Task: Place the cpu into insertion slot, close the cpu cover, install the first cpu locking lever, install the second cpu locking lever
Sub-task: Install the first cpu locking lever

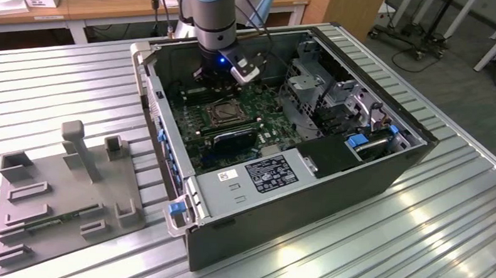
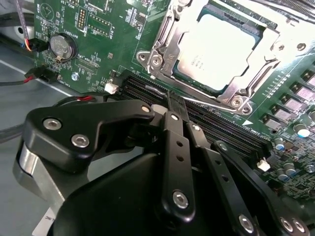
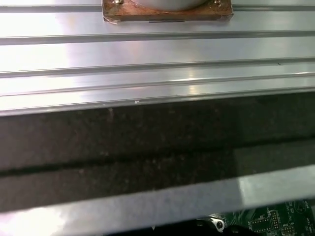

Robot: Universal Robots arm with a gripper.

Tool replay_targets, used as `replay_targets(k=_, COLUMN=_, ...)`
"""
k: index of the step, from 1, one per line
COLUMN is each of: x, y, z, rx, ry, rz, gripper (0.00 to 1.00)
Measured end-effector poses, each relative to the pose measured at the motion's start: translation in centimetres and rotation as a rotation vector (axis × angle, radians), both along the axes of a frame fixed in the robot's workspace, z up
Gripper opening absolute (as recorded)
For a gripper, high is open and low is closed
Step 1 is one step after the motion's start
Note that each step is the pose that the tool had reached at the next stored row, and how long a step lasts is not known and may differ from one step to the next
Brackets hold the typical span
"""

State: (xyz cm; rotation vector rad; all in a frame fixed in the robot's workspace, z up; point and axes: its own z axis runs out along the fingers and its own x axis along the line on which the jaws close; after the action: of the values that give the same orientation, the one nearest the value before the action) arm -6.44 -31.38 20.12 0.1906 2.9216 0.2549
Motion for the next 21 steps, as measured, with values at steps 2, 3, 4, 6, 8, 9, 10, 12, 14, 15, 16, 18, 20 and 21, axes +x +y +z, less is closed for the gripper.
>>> replay_targets(k=2, x=-0.01, y=-0.05, z=-0.06, rx=0.0002, ry=0.0000, rz=-0.010, gripper=0.11)
replay_targets(k=3, x=0.00, y=-0.07, z=-0.09, rx=0.0001, ry=0.0000, rz=-0.015, gripper=0.11)
replay_targets(k=4, x=0.00, y=-0.09, z=-0.11, rx=0.0002, ry=0.0000, rz=-0.019, gripper=0.11)
replay_targets(k=6, x=0.01, y=-0.09, z=-0.14, rx=0.0018, ry=0.0001, rz=-0.026, gripper=0.11)
replay_targets(k=8, x=0.00, y=-0.10, z=-0.16, rx=0.0064, ry=0.0001, rz=-0.035, gripper=0.11)
replay_targets(k=9, x=0.00, y=-0.10, z=-0.17, rx=0.0099, ry=0.0001, rz=-0.039, gripper=0.11)
replay_targets(k=10, x=0.00, y=-0.09, z=-0.17, rx=0.0131, ry=0.0001, rz=-0.045, gripper=0.11)
replay_targets(k=12, x=0.01, y=-0.09, z=-0.18, rx=0.0164, ry=0.0002, rz=-0.055, gripper=0.11)
replay_targets(k=14, x=0.01, y=-0.10, z=-0.18, rx=0.0168, ry=-0.0001, rz=-0.064, gripper=0.11)
replay_targets(k=15, x=0.00, y=-0.10, z=-0.18, rx=0.0168, ry=0.0000, rz=-0.068, gripper=0.11)
replay_targets(k=16, x=0.00, y=-0.10, z=-0.18, rx=0.0168, ry=-0.0001, rz=-0.071, gripper=0.11)
replay_targets(k=18, x=0.00, y=-0.10, z=-0.18, rx=0.0167, ry=0.0000, rz=-0.075, gripper=0.11)
replay_targets(k=20, x=0.00, y=-0.10, z=-0.18, rx=0.0169, ry=0.0000, rz=-0.078, gripper=0.11)
replay_targets(k=21, x=0.00, y=-0.10, z=-0.18, rx=0.0185, ry=0.0000, rz=-0.078, gripper=0.11)
